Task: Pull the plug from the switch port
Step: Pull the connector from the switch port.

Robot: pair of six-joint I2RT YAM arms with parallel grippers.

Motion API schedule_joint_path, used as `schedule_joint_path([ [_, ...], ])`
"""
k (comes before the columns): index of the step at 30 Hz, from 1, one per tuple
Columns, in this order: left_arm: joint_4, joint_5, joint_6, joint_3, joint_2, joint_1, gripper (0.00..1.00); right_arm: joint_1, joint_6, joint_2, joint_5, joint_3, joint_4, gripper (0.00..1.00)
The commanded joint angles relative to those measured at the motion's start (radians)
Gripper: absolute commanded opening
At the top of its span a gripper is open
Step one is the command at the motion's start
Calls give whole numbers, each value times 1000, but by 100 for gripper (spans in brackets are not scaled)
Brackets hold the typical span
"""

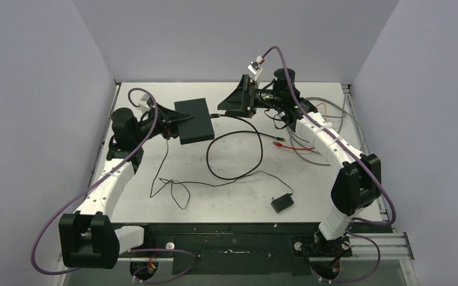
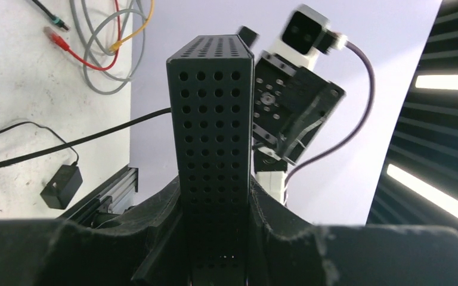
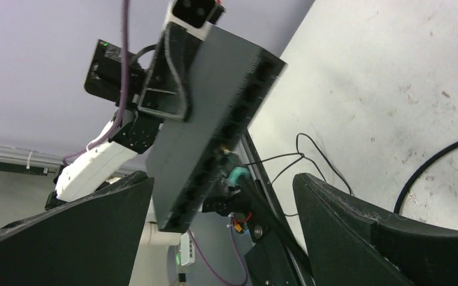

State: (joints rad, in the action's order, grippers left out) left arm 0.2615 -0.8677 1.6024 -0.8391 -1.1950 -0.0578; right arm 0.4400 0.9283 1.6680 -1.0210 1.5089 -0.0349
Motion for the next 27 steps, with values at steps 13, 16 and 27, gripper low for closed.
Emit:
schedule_joint_path([
  [13, 131, -164, -80, -43, -11, -4, 0, 15, 230, 35, -114, -68, 176, 84],
  [16, 100, -169, -109, -54, -15, -4, 0, 30, 244, 38, -125, -78, 181, 80],
  [27, 116, -167, -108, -71, -32, -4, 0, 54, 282, 51, -148, -107, 211, 65],
])
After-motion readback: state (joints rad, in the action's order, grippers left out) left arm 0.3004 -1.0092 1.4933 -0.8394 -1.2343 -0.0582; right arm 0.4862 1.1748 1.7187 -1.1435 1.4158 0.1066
